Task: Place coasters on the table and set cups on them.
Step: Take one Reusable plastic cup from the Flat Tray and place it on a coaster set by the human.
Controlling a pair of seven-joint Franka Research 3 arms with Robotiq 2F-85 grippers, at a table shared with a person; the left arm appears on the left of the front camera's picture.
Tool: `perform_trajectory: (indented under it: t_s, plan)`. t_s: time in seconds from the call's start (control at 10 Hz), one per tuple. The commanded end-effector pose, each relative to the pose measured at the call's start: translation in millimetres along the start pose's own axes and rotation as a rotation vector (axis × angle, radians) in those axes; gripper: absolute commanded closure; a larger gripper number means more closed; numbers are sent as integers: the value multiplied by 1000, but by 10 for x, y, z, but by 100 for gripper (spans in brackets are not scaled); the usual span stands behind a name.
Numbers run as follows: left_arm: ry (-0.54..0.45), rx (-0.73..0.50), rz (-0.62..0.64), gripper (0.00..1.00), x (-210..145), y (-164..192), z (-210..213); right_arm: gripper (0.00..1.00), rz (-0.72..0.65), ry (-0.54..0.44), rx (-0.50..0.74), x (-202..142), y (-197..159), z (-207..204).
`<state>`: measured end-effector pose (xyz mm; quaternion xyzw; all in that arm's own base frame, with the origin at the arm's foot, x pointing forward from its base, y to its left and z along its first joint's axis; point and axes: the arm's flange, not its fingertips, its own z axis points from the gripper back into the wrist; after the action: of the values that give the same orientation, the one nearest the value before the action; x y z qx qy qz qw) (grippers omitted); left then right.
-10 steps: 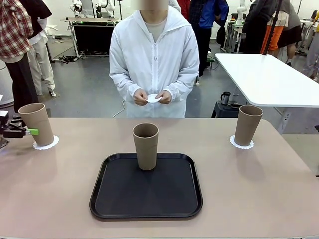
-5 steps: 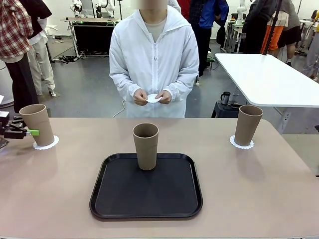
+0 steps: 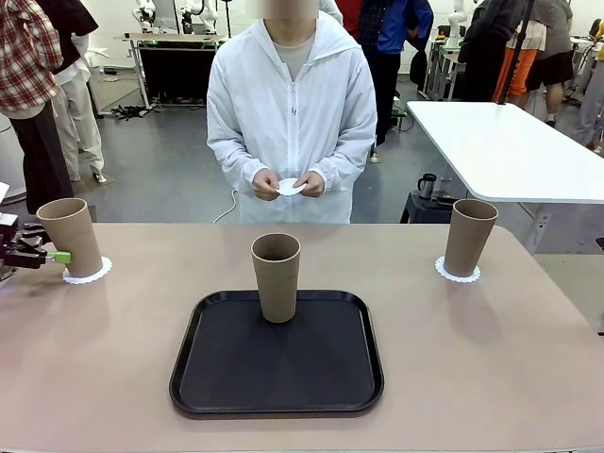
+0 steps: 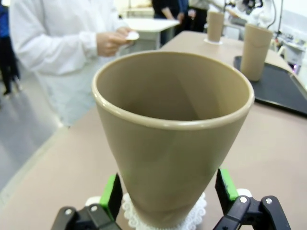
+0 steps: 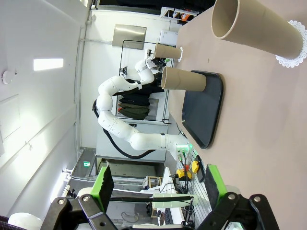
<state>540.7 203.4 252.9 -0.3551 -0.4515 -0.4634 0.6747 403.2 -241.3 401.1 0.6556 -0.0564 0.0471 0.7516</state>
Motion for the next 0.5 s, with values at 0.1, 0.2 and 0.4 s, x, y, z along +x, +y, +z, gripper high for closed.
perform_trajectory:
  t_s: [0.1,0.2,0.4]
  plan:
    - [115,-17,15,0,30,37,42,0,-4,-1,-3,1,6,4]
    - [144,-19,22,0,27,29,48,0,-4,-1,-3,1,6,4]
    - [220,-21,50,0,56,4,98,0,-4,-1,-3,1,6,4]
